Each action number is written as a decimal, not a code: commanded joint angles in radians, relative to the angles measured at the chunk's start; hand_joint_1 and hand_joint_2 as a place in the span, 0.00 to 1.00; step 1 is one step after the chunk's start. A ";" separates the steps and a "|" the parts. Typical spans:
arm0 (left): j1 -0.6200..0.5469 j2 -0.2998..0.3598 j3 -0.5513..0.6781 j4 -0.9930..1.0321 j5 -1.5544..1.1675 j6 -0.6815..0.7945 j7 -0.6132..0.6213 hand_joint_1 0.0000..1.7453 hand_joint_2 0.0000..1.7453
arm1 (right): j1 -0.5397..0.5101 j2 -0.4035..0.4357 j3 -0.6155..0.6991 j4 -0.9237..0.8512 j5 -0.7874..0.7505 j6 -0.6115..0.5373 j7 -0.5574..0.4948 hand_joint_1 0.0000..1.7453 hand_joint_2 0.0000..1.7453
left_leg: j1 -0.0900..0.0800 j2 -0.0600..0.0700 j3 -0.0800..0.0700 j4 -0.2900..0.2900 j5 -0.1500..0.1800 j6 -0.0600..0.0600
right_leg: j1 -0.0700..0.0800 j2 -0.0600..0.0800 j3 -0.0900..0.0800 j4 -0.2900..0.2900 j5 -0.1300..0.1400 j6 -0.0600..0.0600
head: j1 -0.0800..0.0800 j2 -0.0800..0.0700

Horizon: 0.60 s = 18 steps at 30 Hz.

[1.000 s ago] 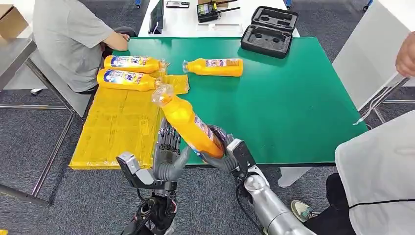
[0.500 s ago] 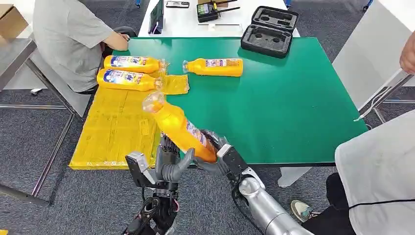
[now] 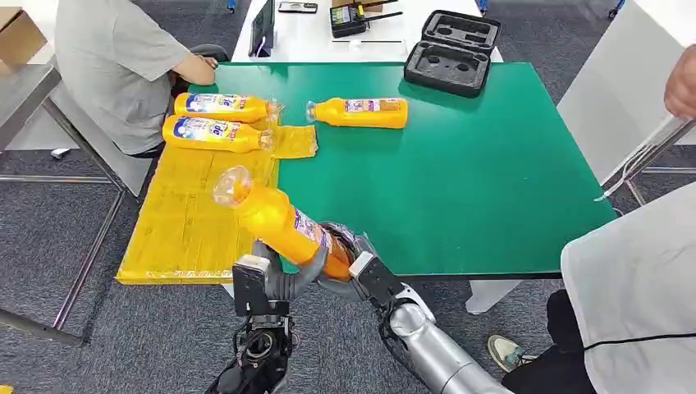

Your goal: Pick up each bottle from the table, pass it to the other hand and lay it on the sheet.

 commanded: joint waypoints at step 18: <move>-0.052 0.014 0.014 0.152 0.272 -0.475 0.021 0.00 1.00 | 0.017 -0.071 -0.025 -0.026 -0.031 0.001 0.002 1.00 1.00 | 0.002 -0.001 0.004 -0.001 -0.001 -0.002 | 0.002 -0.001 0.005 -0.002 -0.001 -0.002 | 0.000 0.000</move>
